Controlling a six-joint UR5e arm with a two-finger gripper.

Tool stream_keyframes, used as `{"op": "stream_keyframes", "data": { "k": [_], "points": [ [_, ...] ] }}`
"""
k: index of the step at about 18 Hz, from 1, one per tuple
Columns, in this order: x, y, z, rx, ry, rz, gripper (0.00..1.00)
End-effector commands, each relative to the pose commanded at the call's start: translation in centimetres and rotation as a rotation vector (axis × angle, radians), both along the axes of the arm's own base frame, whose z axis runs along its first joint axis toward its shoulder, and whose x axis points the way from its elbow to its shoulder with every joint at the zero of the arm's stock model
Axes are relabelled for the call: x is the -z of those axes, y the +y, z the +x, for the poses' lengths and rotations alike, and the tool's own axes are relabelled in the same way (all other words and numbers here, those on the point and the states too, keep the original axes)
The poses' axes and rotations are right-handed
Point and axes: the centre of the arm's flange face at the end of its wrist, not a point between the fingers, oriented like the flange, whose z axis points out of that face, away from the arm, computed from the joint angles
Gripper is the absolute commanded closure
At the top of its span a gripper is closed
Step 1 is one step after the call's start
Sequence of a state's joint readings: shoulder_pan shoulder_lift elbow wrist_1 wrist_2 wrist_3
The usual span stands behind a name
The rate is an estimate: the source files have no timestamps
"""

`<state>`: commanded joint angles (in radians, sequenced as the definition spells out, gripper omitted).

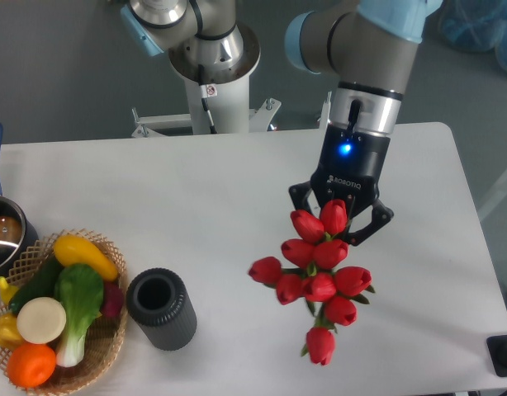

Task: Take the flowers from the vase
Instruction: 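Lift the tulip bunch up out of the vase and away from it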

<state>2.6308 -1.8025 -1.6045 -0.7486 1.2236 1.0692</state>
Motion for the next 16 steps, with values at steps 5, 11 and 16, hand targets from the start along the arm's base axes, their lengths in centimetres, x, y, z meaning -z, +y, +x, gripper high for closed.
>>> {"op": "stream_keyframes", "data": {
  "k": [5,11,16],
  "points": [
    [1.5,-0.2,1.2,-0.051,-0.034,-0.203,0.85],
    [1.9,1.2,3.4,-0.043,-0.028,-0.377,0.82],
    [2.9,1.5,4.5,-0.036,-0.031,-0.436,0.82]
  ]
}}
